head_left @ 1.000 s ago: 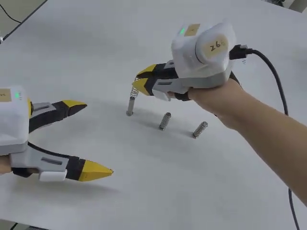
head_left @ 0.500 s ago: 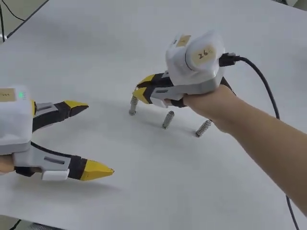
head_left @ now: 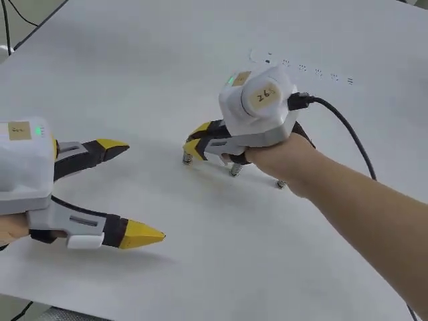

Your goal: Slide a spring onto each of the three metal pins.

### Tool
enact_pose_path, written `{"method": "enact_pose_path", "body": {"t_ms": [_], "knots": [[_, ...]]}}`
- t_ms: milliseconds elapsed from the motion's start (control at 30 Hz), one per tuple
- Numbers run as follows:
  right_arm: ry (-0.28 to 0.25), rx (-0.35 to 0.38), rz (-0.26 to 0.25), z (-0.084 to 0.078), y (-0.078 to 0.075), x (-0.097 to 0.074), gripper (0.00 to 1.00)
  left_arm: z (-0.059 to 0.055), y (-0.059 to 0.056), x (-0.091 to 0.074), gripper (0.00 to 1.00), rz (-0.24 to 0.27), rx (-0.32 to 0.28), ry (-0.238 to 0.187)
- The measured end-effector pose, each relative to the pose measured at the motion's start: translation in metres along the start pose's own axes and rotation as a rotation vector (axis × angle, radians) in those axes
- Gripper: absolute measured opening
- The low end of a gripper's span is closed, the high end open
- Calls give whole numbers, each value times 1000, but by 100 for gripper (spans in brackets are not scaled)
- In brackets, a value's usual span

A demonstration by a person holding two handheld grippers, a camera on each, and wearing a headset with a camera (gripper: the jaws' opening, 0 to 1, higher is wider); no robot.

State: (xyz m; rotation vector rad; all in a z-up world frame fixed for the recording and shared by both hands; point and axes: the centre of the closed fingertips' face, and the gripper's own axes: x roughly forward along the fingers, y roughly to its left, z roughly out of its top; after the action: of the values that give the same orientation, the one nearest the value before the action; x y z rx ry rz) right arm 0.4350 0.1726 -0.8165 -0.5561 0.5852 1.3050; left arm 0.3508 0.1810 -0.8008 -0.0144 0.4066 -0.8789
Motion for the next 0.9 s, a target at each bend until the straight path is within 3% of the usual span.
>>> {"method": "enact_pose_path", "body": {"t_ms": [667, 900], "knots": [[-24, 56, -13, 8, 5, -3, 14, 3, -1, 0, 94, 0, -4, -6], [-44, 65, -10, 10, 7, -10, 15, 10, 2, 0, 95, 11, -19, -27]]}}
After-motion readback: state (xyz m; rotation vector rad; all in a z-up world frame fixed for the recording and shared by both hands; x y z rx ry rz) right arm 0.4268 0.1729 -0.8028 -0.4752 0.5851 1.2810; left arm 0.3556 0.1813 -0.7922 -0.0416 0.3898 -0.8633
